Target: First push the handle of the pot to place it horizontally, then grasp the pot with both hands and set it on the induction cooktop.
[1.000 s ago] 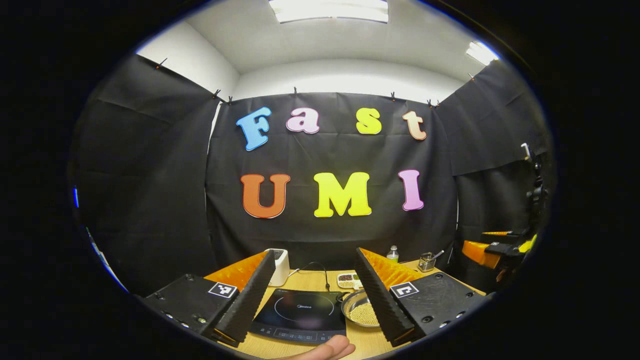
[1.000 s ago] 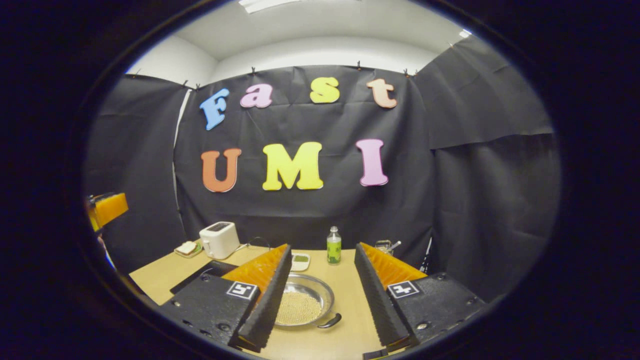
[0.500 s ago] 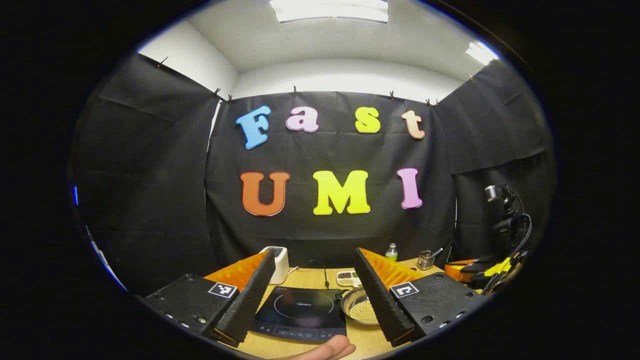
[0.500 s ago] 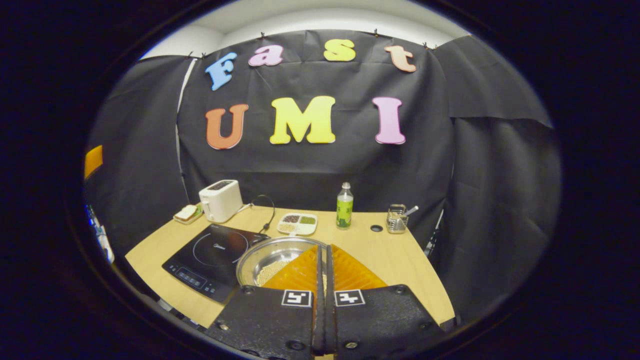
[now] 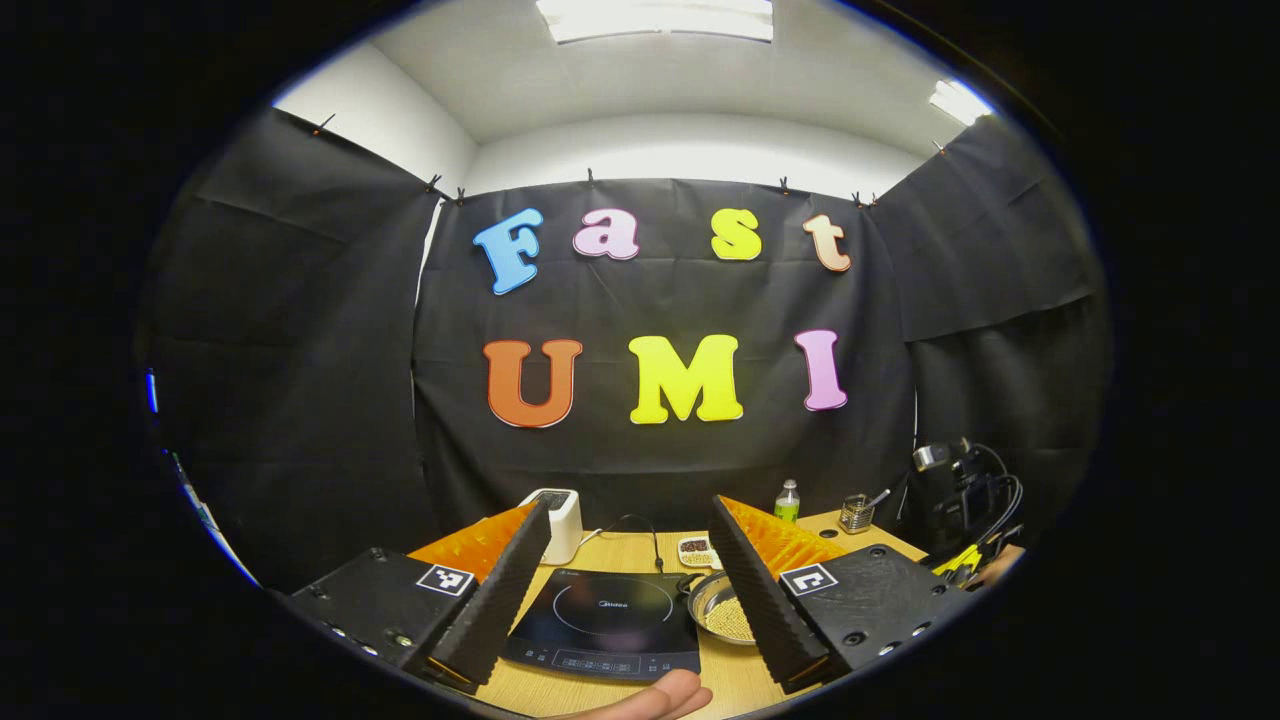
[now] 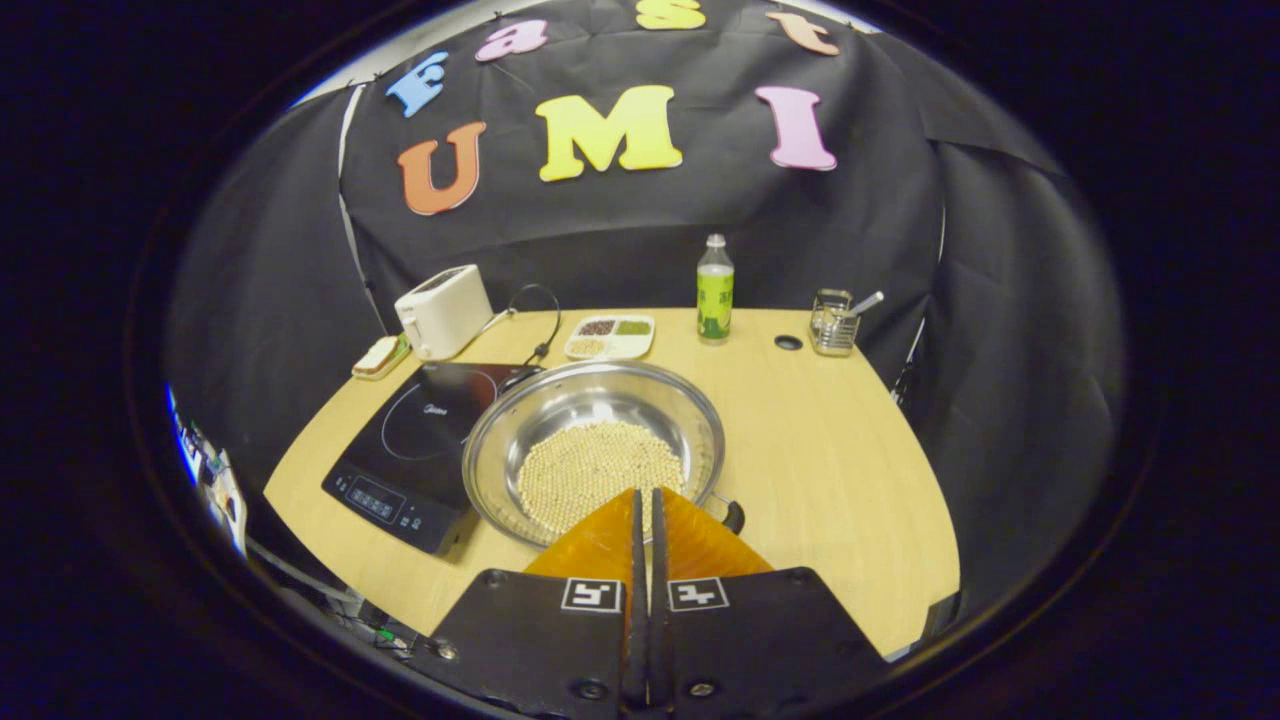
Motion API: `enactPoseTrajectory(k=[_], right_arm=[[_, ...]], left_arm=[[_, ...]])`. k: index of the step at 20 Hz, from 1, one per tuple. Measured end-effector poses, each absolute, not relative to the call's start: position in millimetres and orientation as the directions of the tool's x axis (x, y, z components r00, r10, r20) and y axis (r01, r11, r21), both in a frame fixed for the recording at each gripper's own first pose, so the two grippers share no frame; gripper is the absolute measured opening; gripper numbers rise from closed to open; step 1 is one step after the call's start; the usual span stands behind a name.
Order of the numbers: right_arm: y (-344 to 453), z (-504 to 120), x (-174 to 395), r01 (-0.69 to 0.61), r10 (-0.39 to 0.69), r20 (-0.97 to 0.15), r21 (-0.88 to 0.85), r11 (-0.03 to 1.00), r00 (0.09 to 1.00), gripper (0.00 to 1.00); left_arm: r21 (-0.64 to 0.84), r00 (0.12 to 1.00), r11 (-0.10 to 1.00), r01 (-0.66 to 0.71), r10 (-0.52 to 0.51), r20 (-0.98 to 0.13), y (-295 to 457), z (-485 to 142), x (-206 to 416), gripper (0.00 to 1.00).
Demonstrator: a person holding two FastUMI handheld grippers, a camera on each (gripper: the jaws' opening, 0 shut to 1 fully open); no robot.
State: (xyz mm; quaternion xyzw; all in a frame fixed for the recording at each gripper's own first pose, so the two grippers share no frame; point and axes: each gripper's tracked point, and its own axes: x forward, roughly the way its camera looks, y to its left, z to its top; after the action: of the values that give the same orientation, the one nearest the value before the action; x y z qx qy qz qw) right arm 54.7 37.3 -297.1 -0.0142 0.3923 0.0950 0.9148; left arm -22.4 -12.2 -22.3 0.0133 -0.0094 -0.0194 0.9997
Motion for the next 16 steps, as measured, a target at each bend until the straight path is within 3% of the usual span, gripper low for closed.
enactPoseTrajectory(k=[11, 16], right_arm=[[50.6, -373.8, 35.4, -0.225, 0.212, -0.852, 0.114, 0.968, 0.479, 0.04], [35.6, -378.3, 44.0, -0.216, 0.167, -0.857, 0.067, 0.974, 0.488, 0.04]], left_arm=[[0.031, 0.999, 0.999, 0.033, -0.034, 0.014, -10.2, -27.8, -19.8, 0.95], [0.026, 0.999, 0.999, 0.034, -0.034, 0.009, -10.9, -27.9, -13.3, 0.95]])
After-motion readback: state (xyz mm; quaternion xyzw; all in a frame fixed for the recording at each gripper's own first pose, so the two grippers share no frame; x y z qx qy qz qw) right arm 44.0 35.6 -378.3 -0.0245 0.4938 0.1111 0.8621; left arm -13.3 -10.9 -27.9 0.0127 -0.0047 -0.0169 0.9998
